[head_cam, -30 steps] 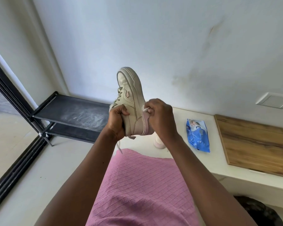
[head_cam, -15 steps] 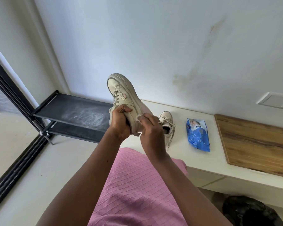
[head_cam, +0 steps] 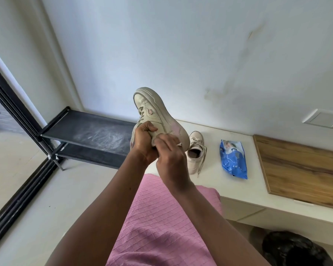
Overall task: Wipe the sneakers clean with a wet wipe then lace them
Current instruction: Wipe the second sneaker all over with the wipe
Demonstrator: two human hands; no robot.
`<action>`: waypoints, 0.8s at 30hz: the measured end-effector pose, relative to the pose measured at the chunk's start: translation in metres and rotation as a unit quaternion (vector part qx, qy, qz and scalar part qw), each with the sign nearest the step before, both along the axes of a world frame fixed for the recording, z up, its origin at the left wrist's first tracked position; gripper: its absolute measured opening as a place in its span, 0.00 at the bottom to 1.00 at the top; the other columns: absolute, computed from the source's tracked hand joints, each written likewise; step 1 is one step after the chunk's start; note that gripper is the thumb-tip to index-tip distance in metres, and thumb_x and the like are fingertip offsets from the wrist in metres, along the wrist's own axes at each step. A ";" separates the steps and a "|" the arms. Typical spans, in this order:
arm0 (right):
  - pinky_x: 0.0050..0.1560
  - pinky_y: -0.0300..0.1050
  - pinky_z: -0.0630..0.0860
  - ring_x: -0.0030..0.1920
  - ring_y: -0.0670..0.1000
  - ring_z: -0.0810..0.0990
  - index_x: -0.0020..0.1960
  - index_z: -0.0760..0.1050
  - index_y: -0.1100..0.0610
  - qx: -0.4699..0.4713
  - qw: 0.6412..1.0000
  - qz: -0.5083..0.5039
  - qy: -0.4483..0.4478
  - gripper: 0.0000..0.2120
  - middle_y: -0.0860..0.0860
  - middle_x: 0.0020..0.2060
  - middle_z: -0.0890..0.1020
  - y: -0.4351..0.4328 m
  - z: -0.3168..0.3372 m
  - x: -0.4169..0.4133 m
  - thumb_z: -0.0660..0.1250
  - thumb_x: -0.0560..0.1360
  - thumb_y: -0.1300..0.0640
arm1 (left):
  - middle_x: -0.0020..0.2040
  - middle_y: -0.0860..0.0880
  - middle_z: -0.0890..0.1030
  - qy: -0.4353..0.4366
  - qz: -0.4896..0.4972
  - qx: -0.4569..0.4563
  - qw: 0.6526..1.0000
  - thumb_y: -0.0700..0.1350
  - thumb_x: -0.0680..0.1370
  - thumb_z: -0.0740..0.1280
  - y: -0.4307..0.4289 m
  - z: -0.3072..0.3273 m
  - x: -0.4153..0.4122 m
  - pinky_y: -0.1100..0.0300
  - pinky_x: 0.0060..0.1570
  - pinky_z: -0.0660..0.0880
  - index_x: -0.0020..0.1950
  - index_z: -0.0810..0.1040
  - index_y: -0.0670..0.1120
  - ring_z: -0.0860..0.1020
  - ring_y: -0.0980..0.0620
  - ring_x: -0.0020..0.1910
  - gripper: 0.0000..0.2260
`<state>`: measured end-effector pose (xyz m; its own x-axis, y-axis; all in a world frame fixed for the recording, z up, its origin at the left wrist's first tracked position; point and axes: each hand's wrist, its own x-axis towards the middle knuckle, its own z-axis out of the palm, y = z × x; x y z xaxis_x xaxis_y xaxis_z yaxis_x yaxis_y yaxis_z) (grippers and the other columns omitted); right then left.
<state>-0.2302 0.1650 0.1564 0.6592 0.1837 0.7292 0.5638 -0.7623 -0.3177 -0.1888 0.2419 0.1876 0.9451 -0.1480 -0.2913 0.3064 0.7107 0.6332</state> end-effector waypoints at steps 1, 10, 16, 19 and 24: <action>0.49 0.46 0.77 0.46 0.57 0.80 0.45 0.79 0.65 -0.015 1.000 0.025 -0.002 0.12 0.57 0.44 0.81 -0.001 -0.002 -0.005 0.63 0.66 0.76 | 0.34 0.42 0.77 0.002 0.007 0.000 1.000 0.41 0.61 0.55 0.000 0.000 0.000 0.59 0.39 0.75 0.38 0.76 0.40 0.77 0.45 0.32 0.13; 0.44 0.46 0.74 0.41 0.58 0.79 0.38 0.77 0.65 -0.029 0.999 -0.013 0.003 0.08 0.57 0.38 0.80 -0.020 0.014 0.018 0.62 0.66 0.75 | 0.44 0.41 0.76 0.000 -0.004 0.023 1.000 0.42 0.61 0.54 0.006 -0.002 -0.003 0.58 0.35 0.75 0.57 0.72 0.40 0.76 0.43 0.38 0.25; 0.41 0.48 0.76 0.41 0.61 0.79 0.41 0.80 0.64 0.051 0.986 -0.057 0.151 0.10 0.59 0.39 0.83 -0.011 0.051 0.048 0.64 0.66 0.74 | 0.31 0.46 0.78 -0.026 -0.046 0.074 0.996 0.38 0.69 0.49 0.002 -0.001 -0.008 0.57 0.35 0.69 0.38 0.79 0.46 0.74 0.47 0.27 0.18; 0.39 0.46 0.77 0.38 0.61 0.80 0.42 0.81 0.64 0.037 0.992 -0.044 0.113 0.12 0.60 0.36 0.83 -0.011 0.046 0.037 0.65 0.63 0.75 | 0.32 0.45 0.76 -0.023 -0.039 0.065 0.997 0.40 0.64 0.53 0.004 0.002 -0.006 0.59 0.32 0.71 0.40 0.75 0.43 0.73 0.47 0.27 0.13; 0.38 0.44 0.75 0.38 0.57 0.78 0.37 0.77 0.63 0.003 0.996 0.028 0.082 0.11 0.54 0.34 0.81 -0.024 0.022 0.009 0.63 0.58 0.72 | 0.40 0.42 0.77 -0.014 0.010 0.048 0.999 0.39 0.65 0.53 0.009 -0.004 0.003 0.53 0.43 0.71 0.49 0.75 0.41 0.77 0.43 0.38 0.16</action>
